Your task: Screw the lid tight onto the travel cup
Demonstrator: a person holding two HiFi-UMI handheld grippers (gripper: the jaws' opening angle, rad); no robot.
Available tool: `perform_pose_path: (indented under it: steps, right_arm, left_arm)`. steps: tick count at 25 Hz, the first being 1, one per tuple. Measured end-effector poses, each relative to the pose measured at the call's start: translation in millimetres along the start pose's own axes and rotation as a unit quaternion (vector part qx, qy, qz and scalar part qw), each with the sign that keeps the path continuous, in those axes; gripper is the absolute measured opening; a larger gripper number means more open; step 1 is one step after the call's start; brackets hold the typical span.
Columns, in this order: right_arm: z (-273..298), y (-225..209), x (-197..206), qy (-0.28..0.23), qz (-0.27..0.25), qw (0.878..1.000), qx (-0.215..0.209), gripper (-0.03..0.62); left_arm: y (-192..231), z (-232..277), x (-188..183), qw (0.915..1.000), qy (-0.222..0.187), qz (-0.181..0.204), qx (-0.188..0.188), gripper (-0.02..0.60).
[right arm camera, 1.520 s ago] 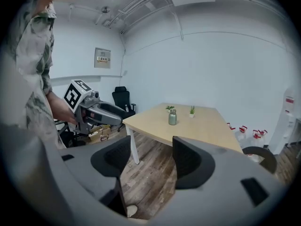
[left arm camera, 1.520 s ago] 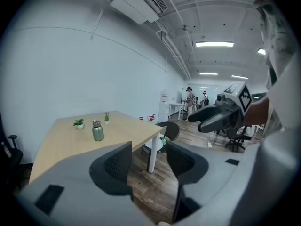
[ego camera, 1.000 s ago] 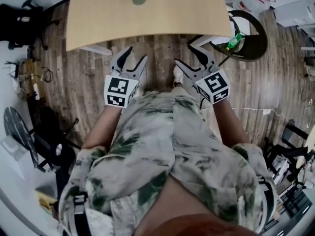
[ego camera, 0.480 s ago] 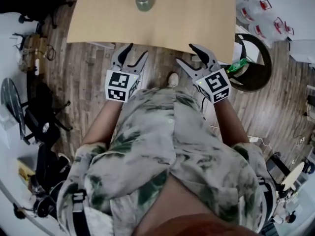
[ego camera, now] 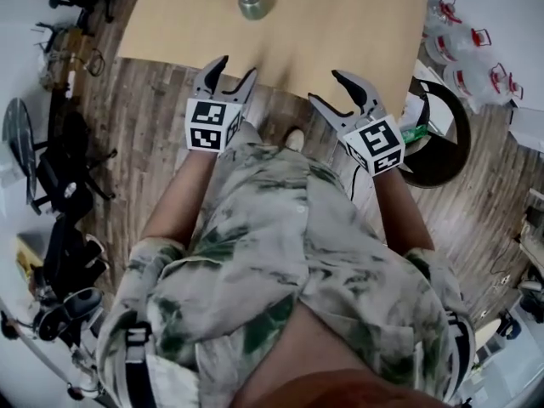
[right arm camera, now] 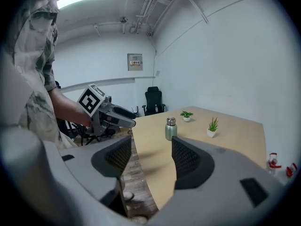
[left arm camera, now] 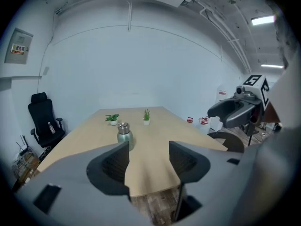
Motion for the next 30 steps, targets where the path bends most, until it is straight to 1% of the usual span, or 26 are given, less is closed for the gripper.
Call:
perform_pose_path:
  steps: [3, 6, 11, 15, 21, 25, 30]
  right_arm:
    - [9.0, -8.6, -2.6, 0.002, 0.0, 1.0, -0.004, 0.285]
    - [19.3, -12.9, -9.2, 0.004, -0.003, 1.0, 0.001, 0.287]
    - [28.2, -35.6, -15.9, 0.016, 0.006, 1.0, 0.024, 0.286]
    - [44.0, -47.5, -23.9, 0.03, 0.012, 0.998, 0.044, 0.287]
    - [73.1, -60.9, -38.6, 0.046, 0.025, 0.996, 0.069, 0.287]
    - [92.5, -62.9, -42.4, 0.066, 0.037, 0.994, 0.082, 0.287]
    - [115.7, -63.1, -53.2, 0.077, 0.049, 0.991, 0.093, 0.287]
  left_arm:
    - [15.3, 18.8, -0.2, 0.9999, 0.006, -0.009, -0.013, 0.266]
    - [36.4, 34.1, 3.8, 0.9996, 0.007, -0.016, -0.023, 0.278]
    - [63.5, 74.5, 5.7, 0.9994, 0.023, -0.011, -0.025, 0.301]
    - [93.4, 103.9, 11.1, 0.9987, 0.041, -0.013, -0.025, 0.314]
    - [123.3, 148.9, 17.9, 0.9979, 0.065, -0.001, -0.004, 0.328]
    - [142.4, 174.8, 22.8, 0.997, 0.077, 0.004, 0.009, 0.345]
    - [161.8, 202.2, 26.8, 0.9958, 0.087, 0.013, 0.023, 0.362]
Point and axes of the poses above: the fingertips, and each gripper's own axes: z forward along the fingers, y to its left, x out of its underside, the point moved 7 cm from there along -z, backward along the fingers, and after that the axes turned 3 degrees about x, right-handed, at the moved point
